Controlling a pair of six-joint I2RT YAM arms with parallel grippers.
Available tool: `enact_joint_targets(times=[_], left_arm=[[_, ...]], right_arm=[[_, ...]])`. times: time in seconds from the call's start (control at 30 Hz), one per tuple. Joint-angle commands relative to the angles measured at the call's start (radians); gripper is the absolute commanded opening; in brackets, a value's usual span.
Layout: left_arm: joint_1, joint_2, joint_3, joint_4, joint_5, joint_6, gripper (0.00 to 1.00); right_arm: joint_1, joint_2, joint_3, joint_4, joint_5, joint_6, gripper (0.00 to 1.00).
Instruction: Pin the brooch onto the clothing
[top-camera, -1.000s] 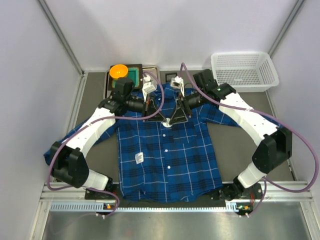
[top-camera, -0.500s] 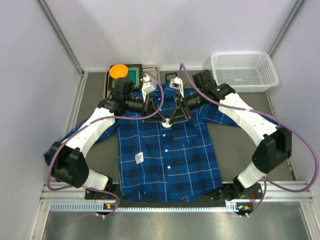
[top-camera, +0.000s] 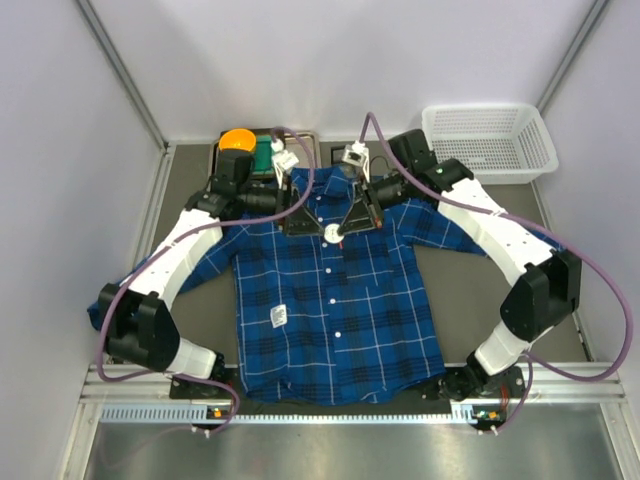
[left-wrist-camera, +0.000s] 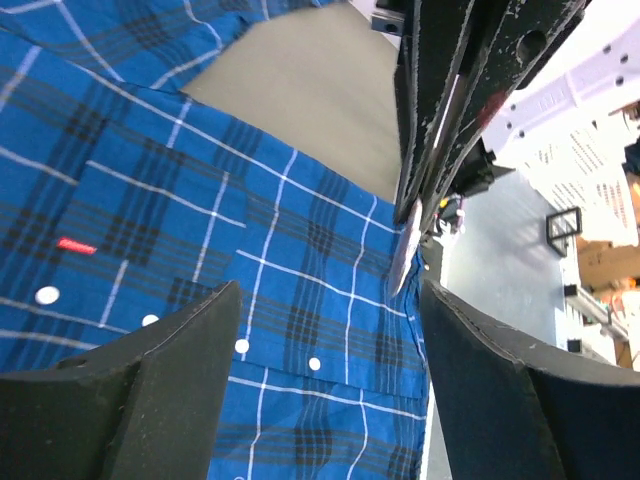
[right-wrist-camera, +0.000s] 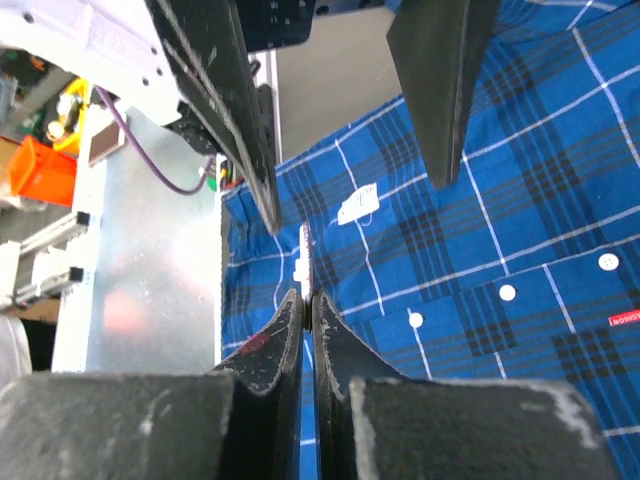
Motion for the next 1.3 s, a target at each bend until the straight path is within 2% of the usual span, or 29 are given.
enact_joint_targets(times=[0.0, 0.13, 0.17, 0.23, 0.27, 0.3, 0.33, 0.37, 0.87, 1.0, 1.13, 1.23, 1.27], left_arm=[[0.084, -0.008, 0.091, -0.105, 0.092, 0.035, 0.77], [0.112, -0.095, -0.055, 0.122, 0.139, -0.05, 0.73], [0.11, -0.129, -0.089, 0.279, 0.127, -0.146, 0.72], [0.11, -0.152, -0.186, 0.449, 0.104, -0.262, 0.66], [0.107, -0.164, -0.211, 0.596, 0.096, -0.344, 0.63], [0.101, -0.166, -0.228, 0.627, 0.081, -0.363, 0.59], [0.087, -0.166, -0.237, 0.634, 0.058, -0.371, 0.54], [0.078, -0.157, -0.235, 0.633, 0.052, -0.37, 0.52], [0.003, -0.16, -0.238, 0.587, 0.044, -0.357, 0.44], [-0.006, -0.154, -0.238, 0.587, 0.049, -0.359, 0.38], [-0.014, -0.146, -0.237, 0.593, 0.049, -0.36, 0.3], [-0.016, -0.141, -0.235, 0.602, 0.052, -0.364, 0.17], [-0.017, -0.14, -0.235, 0.604, 0.052, -0.367, 0.07]], right_arm=[[-0.055, 0.033, 0.069, 0.03, -0.091, 0.083, 0.0], [-0.061, 0.021, 0.055, 0.035, -0.125, 0.077, 0.0], [-0.061, 0.022, 0.053, 0.04, -0.134, 0.08, 0.0], [-0.06, 0.021, 0.053, 0.044, -0.145, 0.094, 0.0], [-0.06, 0.021, 0.053, 0.047, -0.148, 0.1, 0.0], [-0.06, 0.021, 0.052, 0.055, -0.151, 0.109, 0.0], [-0.058, 0.019, 0.05, 0.06, -0.157, 0.116, 0.0], [-0.058, 0.019, 0.049, 0.066, -0.16, 0.122, 0.0], [-0.015, 0.007, 0.03, 0.075, -0.148, 0.122, 0.0], [-0.015, 0.005, 0.03, 0.076, -0.146, 0.117, 0.0], [-0.012, 0.001, 0.03, 0.073, -0.142, 0.114, 0.0], [-0.009, 0.001, 0.027, 0.073, -0.142, 0.113, 0.0], [-0.008, 0.001, 0.029, 0.073, -0.139, 0.111, 0.0]])
